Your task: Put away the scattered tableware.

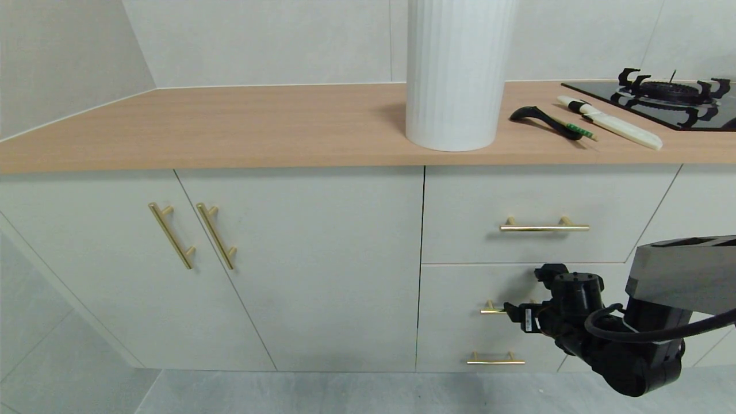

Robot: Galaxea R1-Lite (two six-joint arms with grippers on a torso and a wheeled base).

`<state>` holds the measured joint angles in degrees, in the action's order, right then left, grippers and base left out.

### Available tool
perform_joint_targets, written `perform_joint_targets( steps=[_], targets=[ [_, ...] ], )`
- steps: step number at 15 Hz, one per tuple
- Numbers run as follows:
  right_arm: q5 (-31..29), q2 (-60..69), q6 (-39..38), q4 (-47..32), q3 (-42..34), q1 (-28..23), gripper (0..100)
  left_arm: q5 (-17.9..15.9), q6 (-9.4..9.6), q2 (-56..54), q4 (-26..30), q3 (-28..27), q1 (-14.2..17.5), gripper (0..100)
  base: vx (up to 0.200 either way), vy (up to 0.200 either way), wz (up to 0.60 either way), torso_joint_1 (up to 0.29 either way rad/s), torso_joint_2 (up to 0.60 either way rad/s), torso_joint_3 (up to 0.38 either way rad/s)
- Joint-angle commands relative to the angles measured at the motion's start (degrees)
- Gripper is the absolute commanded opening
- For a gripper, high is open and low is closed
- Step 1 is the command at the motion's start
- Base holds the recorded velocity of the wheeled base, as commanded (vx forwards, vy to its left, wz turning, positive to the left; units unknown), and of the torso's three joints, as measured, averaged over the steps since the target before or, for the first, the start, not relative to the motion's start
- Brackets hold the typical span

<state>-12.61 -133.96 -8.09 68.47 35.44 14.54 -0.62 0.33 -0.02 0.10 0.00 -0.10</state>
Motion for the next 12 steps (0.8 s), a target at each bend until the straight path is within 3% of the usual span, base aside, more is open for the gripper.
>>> perform_joint_targets(
  steps=[1,12],
  targets=[
    [-0.1,-1.7,0.0,0.0,0.4,0.0,100,0.0,0.02,0.0,0.0,0.0,0.0,100,0.0,0.0,0.0,0.0,0.0,0.0],
    [-0.1,-0.9,0.3,-0.4,-1.4,0.0,100,0.0,0.02,0.0,0.0,0.0,0.0,100,0.0,0.0,0.0,0.0,0.0,0.0]
  ],
)
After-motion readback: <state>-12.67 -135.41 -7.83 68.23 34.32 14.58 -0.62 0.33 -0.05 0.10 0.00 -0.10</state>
